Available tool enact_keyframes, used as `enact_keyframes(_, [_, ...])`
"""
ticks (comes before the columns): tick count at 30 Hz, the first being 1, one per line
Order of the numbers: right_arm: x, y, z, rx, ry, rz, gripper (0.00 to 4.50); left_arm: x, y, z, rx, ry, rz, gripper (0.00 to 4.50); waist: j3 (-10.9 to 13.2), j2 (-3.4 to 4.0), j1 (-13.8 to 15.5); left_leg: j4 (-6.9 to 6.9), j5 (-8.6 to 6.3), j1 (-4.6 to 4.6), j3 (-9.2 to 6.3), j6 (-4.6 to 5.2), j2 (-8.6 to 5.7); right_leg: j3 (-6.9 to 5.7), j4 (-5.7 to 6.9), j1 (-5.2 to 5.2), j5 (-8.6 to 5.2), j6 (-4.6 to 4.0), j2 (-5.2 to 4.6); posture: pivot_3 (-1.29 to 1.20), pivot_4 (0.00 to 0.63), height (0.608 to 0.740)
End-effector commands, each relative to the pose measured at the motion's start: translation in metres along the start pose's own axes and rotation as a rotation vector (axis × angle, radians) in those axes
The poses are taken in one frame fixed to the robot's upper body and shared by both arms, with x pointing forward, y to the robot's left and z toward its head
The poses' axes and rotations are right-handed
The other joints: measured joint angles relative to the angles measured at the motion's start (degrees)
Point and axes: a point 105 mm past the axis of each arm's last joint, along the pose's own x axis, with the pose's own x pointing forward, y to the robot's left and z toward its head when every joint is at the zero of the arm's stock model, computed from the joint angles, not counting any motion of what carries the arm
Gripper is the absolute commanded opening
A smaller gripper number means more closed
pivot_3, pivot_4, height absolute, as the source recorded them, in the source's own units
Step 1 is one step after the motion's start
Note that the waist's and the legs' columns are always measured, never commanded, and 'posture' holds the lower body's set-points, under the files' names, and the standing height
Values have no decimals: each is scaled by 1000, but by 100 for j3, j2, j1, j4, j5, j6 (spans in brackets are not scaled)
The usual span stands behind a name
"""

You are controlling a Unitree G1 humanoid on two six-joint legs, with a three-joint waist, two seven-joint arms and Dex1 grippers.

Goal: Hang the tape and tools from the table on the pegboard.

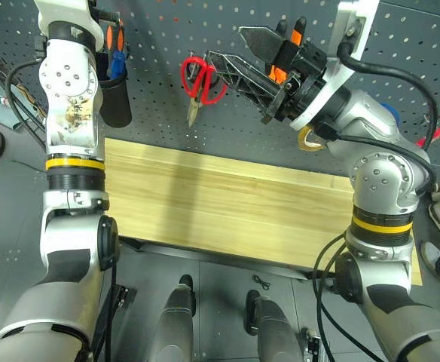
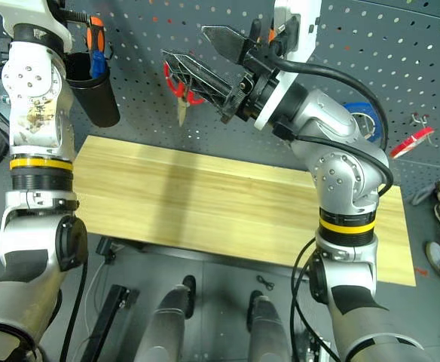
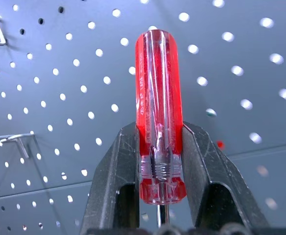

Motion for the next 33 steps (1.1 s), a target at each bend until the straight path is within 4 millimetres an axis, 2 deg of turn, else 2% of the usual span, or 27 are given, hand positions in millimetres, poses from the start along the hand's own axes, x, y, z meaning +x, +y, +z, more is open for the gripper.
enact_keyframes(1, [-6, 3, 14, -53, -39, -9, 4500, 4, 7, 0, -3, -22, 35, 680, 0, 0, -13, 0, 0, 0, 0, 0, 0, 0, 1, 0, 0, 0, 0, 92, 262, 740])
enact_keyframes(7, [-10, 1, 13, -63, -14, -28, 4500, -5, 4, -30, -81, 69, 41, 680, 0, 0, -26, 2, 1, 0, -1, 1, 0, 0, 7, -1, 0, 0, 0, 87, 272, 740])
enact_keyframes(9, [-12, 1, 12, -61, -5, -29, 4500, -6, 6, -31, -100, 68, 52, 1735, 0, 0, -28, 2, 1, 0, -1, 1, 0, 0, 7, -1, 0, 0, 0, 85, 277, 740])
enact_keyframes(15, [-12, 2, 10, -63, 14, -30, 4500, -8, 11, -18, -125, 18, 47, 4482, 0, 0, -38, 5, 1, 0, -2, 1, 0, 1, 13, -1, 0, 0, 0, 85, 277, 740])
enact_keyframes(19, [-14, 2, 8, -73, 34, -35, 4500, -18, 15, -9, -152, 7, 20, 4482, 0, 0, -49, 8, 2, 0, -3, 1, 0, 1, 16, -1, 0, 0, 0, 100, 274, 740])
enact_keyframes(23, [-27, 7, -1, -81, 104, -23, 4500, -41, -2, 3, -248, 45, -170, 4482, 0, 0, -52, 8, 2, 1, -5, 1, 1, 3, 27, 2, 1, -1, -1, 100, 274, 740])
enact_keyframes(24, [-31, 7, -11, -73, 132, -20, 4500, -48, -9, 7, -273, 52, -237, 4482, 0, 0, -49, 9, 3, 1, -7, 0, 1, 2, 25, 1, 1, -1, -1, 100, 274, 740])
enact_keyframes(26, [-44, 10, -36, -68, 228, -3, 4500, -70, -32, 14, -365, 109, -437, 4482, 0, 0, -36, 13, 3, 1, -10, 0, 1, 1, 23, 3, 1, -1, 0, 133, 277, 740])
enact_keyframes(28, [-59, 13, -56, -64, 319, -4, 4500, -99, -53, 11, -421, 217, -625, 4482, -1, 1, -33, 18, 3, 3, -12, 0, 1, 1, 22, 10, 1, -1, -1, 133, 277, 740])
enact_keyframes(33, [-100, 18, -109, -56, 555, -61, 4500, -181, -89, -28, -354, 553, -938, 4482, -13, 14, -45, 36, 2, 8, -12, 0, 0, 5, 31, 13, 0, -1, -1, 147, 281, 740])
